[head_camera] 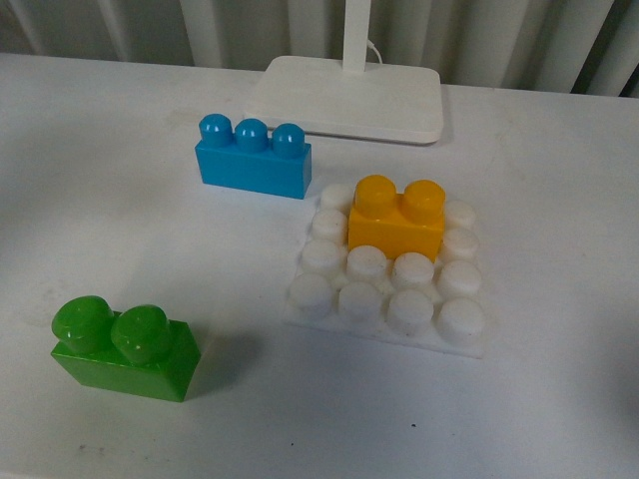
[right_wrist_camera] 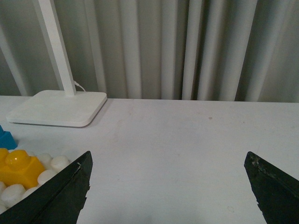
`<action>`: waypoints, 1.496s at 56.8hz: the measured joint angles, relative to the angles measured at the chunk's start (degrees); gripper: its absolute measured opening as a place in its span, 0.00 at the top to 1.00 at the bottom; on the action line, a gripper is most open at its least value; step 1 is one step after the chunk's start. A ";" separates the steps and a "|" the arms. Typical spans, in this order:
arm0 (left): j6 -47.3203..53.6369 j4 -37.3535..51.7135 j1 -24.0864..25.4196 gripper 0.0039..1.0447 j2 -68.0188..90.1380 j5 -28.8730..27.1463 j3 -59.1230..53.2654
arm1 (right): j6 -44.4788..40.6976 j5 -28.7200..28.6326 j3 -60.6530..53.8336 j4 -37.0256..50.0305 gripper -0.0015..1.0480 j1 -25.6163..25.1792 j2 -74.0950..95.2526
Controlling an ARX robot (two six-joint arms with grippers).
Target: Insert yellow block into base center
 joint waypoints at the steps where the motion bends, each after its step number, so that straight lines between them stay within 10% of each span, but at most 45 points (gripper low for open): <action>1: -2.67 -0.63 0.04 0.06 -1.77 -1.07 -1.42 | 0.00 0.00 0.00 0.00 0.09 0.00 0.00; 23: -38.82 -8.96 -3.39 0.06 -25.07 -12.17 -16.59 | 0.00 0.00 0.00 0.00 0.09 0.00 0.00; 52: -25.24 -2.34 8.13 0.97 -38.07 -6.25 -28.87 | 0.00 0.00 0.00 0.00 0.09 0.00 0.00; 85: -24.85 -7.63 16.50 0.97 -48.76 1.77 -33.44 | 0.00 0.02 0.00 0.00 0.09 0.00 0.00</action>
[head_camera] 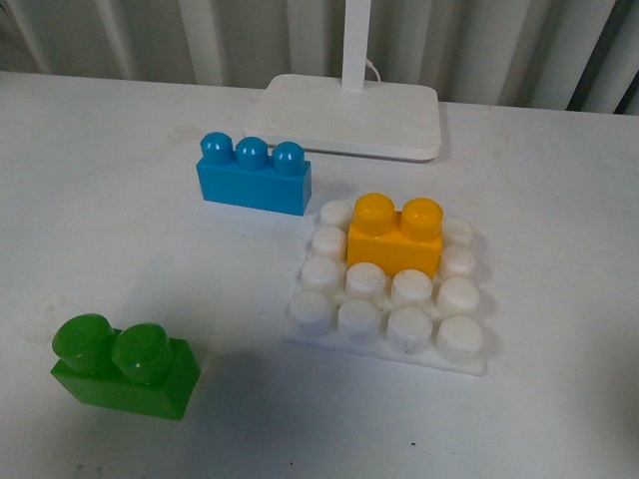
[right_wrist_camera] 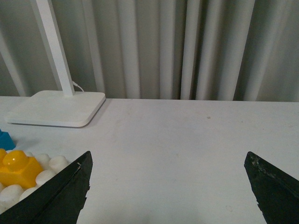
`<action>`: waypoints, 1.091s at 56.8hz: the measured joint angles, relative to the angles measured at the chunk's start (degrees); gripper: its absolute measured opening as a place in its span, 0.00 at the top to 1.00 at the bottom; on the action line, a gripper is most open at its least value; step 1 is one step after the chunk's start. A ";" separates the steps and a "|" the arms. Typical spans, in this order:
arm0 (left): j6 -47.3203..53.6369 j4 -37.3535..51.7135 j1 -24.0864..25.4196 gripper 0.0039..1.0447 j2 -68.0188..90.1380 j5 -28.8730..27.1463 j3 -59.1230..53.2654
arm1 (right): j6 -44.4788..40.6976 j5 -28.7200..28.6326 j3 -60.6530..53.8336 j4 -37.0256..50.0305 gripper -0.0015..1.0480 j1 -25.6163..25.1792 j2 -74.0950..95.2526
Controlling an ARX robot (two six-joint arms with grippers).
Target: Insert yellow block into base center
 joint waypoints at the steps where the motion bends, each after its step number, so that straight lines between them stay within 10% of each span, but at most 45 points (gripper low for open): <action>1: 0.04 -0.13 0.00 0.97 -0.22 0.02 0.00 | 0.00 -0.02 0.00 0.00 0.09 0.00 0.00; 25: 0.02 -12.55 0.00 0.96 -12.37 0.11 0.02 | 0.00 -0.02 0.00 -0.02 0.09 0.00 0.00; 52: 0.09 -12.59 0.00 0.06 -12.39 0.11 0.02 | 0.00 -0.02 0.00 -0.02 0.09 0.00 0.00; 62: 0.11 -12.59 0.00 0.06 -12.39 0.11 0.02 | 0.00 -0.02 0.00 -0.02 0.09 0.00 0.00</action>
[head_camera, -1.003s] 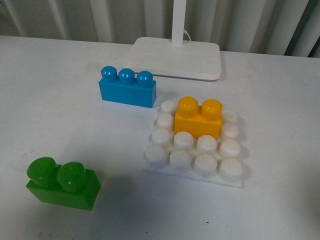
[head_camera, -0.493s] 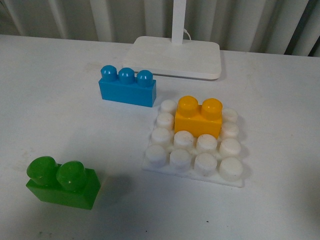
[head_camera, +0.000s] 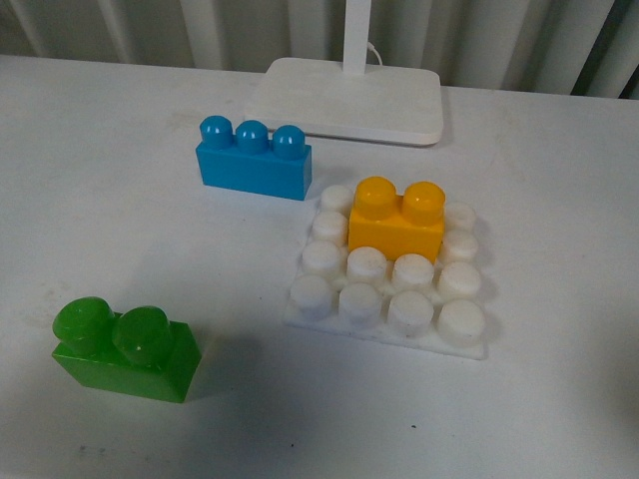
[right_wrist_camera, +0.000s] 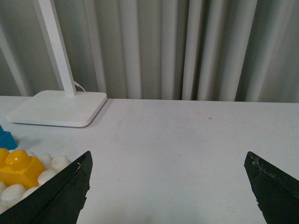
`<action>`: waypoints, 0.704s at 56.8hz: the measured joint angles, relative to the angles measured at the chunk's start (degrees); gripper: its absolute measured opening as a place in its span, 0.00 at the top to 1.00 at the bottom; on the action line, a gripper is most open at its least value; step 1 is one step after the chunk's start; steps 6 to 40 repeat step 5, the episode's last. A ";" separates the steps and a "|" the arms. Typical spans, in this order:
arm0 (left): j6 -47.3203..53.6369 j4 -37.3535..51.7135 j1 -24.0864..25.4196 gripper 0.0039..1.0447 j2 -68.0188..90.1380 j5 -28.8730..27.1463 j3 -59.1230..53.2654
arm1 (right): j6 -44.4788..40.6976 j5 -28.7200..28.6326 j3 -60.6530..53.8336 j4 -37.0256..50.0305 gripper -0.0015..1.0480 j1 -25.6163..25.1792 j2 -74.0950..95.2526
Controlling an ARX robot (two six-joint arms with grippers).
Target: Insert yellow block into base center
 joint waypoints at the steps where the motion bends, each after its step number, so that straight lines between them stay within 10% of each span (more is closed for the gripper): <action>1: 0.00 0.00 0.00 0.06 0.00 0.00 0.00 | 0.00 0.00 0.00 0.00 0.09 0.00 0.00; 40: 0.00 0.00 0.00 0.06 0.00 0.00 0.02 | 0.00 0.00 0.00 0.00 0.09 0.00 0.00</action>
